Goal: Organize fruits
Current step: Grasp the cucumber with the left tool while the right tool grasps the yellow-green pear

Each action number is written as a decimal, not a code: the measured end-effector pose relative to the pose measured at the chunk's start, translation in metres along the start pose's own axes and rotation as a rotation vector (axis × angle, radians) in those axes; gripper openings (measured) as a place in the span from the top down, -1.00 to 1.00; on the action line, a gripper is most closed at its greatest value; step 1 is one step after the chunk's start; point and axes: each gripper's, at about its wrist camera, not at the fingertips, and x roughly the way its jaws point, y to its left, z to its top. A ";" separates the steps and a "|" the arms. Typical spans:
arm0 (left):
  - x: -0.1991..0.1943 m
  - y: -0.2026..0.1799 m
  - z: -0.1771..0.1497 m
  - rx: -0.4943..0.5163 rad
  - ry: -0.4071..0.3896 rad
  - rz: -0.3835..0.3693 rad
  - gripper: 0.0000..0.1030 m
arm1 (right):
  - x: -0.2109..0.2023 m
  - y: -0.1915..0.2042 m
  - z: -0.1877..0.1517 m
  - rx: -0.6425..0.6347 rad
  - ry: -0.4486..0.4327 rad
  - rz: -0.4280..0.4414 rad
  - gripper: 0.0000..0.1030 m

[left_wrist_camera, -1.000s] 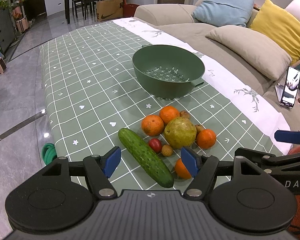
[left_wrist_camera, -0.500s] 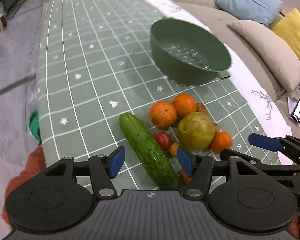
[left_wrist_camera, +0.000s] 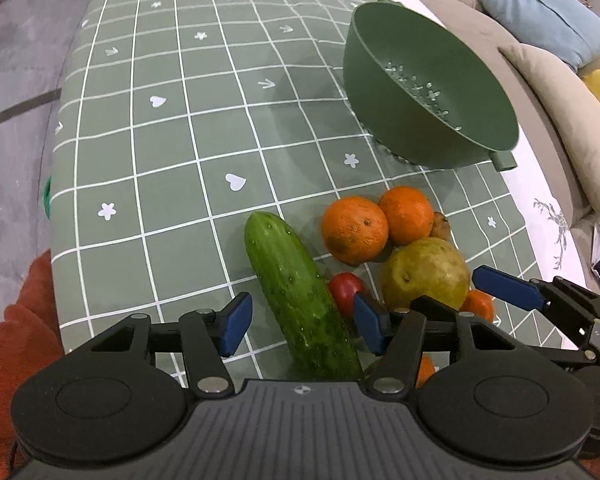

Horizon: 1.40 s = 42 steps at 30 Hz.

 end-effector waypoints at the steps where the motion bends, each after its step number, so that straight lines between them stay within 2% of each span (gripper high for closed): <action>1: 0.002 0.001 0.002 -0.007 0.007 -0.002 -0.26 | 0.003 -0.001 0.001 0.003 0.006 0.005 -0.27; 8: 0.013 0.003 0.005 -0.040 0.043 -0.022 0.03 | 0.012 -0.003 0.001 0.013 0.017 0.027 -0.27; 18: 0.011 0.003 0.003 -0.051 0.035 -0.036 0.15 | 0.011 0.001 0.000 -0.012 0.004 0.010 -0.23; 32: -0.044 0.000 -0.017 -0.012 -0.126 -0.062 0.22 | -0.025 0.009 -0.005 -0.028 -0.088 -0.025 -0.22; 42: -0.078 -0.022 -0.012 0.057 -0.229 -0.095 0.28 | -0.046 0.004 -0.005 -0.021 -0.133 -0.042 -0.22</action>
